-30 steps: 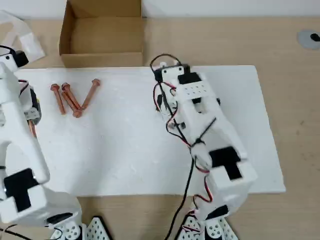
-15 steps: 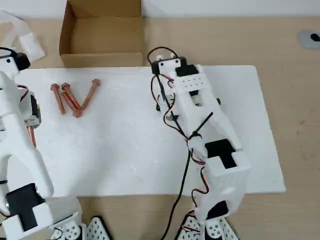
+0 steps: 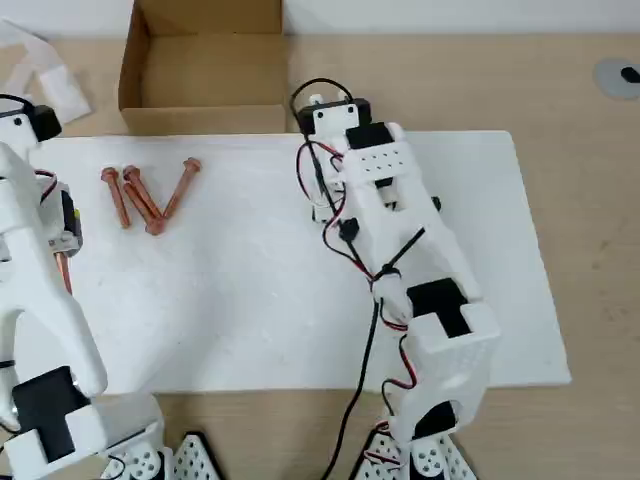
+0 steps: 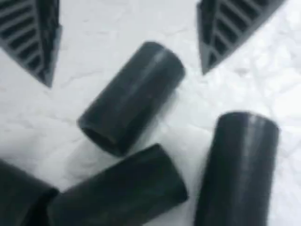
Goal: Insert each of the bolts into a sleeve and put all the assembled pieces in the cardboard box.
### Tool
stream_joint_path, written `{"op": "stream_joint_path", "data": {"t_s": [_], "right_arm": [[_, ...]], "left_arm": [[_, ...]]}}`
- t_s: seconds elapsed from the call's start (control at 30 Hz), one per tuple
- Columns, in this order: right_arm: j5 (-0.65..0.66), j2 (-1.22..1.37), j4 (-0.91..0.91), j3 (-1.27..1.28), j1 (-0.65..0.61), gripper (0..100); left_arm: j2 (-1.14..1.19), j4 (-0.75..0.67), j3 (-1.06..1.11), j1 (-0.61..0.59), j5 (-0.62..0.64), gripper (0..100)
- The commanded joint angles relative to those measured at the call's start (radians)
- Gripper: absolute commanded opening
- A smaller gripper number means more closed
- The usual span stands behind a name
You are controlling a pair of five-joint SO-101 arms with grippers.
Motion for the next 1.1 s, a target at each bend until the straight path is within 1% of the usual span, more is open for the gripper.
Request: {"op": "stream_joint_path", "data": {"t_s": [0.0,0.13,0.5,0.57,0.7,0.8,1.07], "right_arm": [[-0.038,0.025,-0.028,-0.058,-0.013,24.4],[-0.074,0.099,-0.031,-0.076,-0.013,24.3],[-0.081,0.278,-0.003,-0.254,-0.015,24.0],[-0.075,0.303,0.034,-0.291,-0.021,20.3],[-0.072,0.352,0.129,-0.367,-0.03,9.3],[-0.072,0.392,0.198,-0.433,-0.03,3.9],[-0.072,0.504,0.35,-0.607,-0.03,3.0]], "left_arm": [[-0.042,-0.008,-0.005,0.026,-0.002,1],[-0.042,-0.008,-0.005,0.029,-0.002,1],[-0.042,-0.008,-0.005,0.028,-0.005,1],[-0.042,-0.008,-0.005,0.028,-0.006,1],[-0.044,-0.008,-0.005,0.028,-0.006,1],[-0.045,-0.008,-0.005,0.028,-0.006,1],[-0.045,-0.008,-0.005,0.028,-0.006,1]]}}
